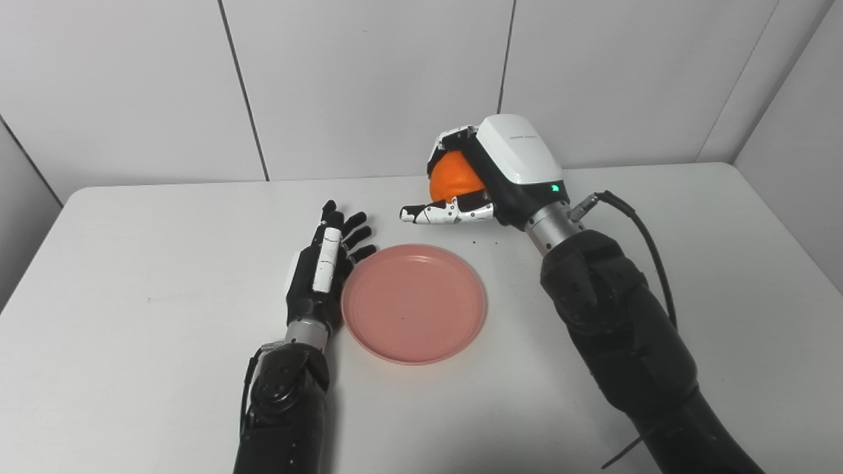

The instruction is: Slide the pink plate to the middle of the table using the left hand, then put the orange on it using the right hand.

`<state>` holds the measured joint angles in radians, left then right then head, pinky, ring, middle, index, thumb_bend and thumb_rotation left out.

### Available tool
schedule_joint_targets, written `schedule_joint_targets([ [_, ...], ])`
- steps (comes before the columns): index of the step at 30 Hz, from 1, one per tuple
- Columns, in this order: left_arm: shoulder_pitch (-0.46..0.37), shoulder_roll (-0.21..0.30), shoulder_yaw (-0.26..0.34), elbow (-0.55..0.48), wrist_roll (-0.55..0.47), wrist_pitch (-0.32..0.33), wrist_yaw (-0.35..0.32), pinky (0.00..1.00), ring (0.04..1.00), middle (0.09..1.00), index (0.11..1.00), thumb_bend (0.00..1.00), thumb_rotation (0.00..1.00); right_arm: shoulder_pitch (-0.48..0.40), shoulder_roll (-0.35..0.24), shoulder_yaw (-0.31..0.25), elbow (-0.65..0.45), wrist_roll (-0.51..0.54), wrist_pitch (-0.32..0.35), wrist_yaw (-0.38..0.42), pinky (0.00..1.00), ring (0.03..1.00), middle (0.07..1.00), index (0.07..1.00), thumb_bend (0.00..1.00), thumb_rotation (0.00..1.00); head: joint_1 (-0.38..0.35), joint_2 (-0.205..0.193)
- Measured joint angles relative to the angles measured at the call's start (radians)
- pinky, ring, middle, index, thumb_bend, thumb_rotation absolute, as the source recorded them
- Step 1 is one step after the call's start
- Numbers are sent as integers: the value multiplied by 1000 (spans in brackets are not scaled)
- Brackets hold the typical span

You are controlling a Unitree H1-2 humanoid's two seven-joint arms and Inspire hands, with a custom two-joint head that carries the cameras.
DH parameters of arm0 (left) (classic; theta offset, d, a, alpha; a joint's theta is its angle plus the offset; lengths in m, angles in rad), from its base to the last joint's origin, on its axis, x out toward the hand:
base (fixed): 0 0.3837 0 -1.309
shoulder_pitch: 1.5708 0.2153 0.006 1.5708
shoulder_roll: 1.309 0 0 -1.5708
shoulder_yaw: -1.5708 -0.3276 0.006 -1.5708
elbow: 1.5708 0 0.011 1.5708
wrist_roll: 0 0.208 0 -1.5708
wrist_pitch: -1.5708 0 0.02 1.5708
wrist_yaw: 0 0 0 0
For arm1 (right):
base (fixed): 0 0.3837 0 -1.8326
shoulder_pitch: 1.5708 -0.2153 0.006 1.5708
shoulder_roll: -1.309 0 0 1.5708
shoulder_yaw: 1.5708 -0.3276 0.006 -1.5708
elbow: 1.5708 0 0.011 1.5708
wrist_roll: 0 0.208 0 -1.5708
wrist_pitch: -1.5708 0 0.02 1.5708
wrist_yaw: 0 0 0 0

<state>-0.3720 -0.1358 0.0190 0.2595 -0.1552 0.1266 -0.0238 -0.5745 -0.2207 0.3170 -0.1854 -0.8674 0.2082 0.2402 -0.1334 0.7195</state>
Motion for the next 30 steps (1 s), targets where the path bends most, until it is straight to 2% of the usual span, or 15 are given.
schedule_joint_targets([
  [2, 0, 0, 2, 0, -1, 0, 0, 751, 828, 840, 976, 957, 798, 1, 15, 17, 3, -10, 0, 8, 161, 210, 275, 374, 605, 579, -3, -2],
  [6, 0, 0, 4, 1, -1, 0, -1, 749, 826, 832, 979, 967, 800, 5, 26, 48, 30, -24, -2, 8, 150, 204, 278, 367, 604, 584, -3, -3],
  [8, 0, 0, 4, 1, -1, 0, -2, 762, 826, 823, 979, 966, 804, 11, 32, 59, 47, -39, -2, 8, 210, 280, 352, 428, 605, 616, -3, -5],
  [9, 0, 0, 3, 1, -1, 0, -4, 767, 823, 819, 981, 946, 807, 14, 36, 63, 48, -45, -2, 8, 274, 338, 399, 477, 605, 608, -3, -5],
  [13, 0, -1, 4, 1, -1, 0, -4, 766, 817, 821, 982, 927, 809, 21, 62, 74, 66, -55, -2, -8, 261, 306, 360, 450, 604, 599, 2, -5],
  [17, 0, -4, 3, 1, -1, 0, -4, 771, 821, 832, 987, 919, 811, 25, 84, 83, 80, -56, -2, -15, 235, 293, 366, 499, 584, 606, 3, -5],
  [20, 1, -6, 4, 0, -1, 0, -4, 781, 825, 825, 991, 916, 818, 26, 93, 82, 96, -56, -1, -21, 137, 188, 255, 330, 593, 586, 6, -3],
  [26, 2, -8, 5, 0, -1, 0, -5, 795, 821, 810, 977, 927, 811, 50, 101, 84, 145, -53, -2, -50, 122, 172, 235, 290, 594, 568, 9, 0],
  [30, 2, -8, 8, -1, -1, 0, -6, 800, 843, 845, 987, 951, 815, 56, 101, 93, 173, -51, -3, -65, 117, 169, 236, 290, 589, 557, 9, 0],
])
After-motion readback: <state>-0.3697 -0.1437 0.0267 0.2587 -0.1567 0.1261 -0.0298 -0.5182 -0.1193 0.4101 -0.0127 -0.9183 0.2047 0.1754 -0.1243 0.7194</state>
